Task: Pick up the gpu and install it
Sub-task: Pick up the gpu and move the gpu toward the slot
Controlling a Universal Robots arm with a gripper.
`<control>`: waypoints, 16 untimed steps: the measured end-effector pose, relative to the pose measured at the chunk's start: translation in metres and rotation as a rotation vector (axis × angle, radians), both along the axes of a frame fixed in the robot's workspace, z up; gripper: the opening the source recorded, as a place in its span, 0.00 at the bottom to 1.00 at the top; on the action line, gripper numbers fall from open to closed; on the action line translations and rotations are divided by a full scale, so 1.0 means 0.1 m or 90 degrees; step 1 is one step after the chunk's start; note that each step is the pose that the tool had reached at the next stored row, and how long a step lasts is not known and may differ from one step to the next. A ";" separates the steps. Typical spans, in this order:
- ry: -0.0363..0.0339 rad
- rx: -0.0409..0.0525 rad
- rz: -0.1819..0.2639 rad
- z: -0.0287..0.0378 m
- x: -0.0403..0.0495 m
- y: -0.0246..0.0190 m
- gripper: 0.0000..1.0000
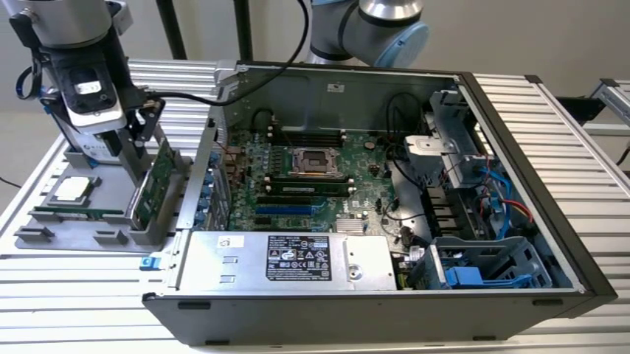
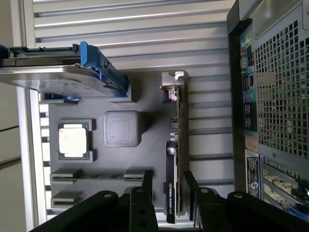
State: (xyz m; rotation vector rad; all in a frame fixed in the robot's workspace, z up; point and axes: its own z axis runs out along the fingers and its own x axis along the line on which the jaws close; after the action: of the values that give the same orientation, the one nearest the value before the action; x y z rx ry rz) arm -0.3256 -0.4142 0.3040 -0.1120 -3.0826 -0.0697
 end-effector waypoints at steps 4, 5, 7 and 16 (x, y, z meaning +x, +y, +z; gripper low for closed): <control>0.0009 0.0000 0.000 -0.017 0.002 0.000 1.00; 0.0012 0.0000 0.000 -0.021 0.002 0.000 1.00; 0.0017 0.0000 0.000 -0.030 0.003 0.000 1.00; 0.0040 0.0000 0.000 -0.067 0.006 0.000 1.00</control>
State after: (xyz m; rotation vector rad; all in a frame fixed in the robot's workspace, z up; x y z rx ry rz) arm -0.3250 -0.4142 0.2974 -0.1120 -3.0764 -0.0692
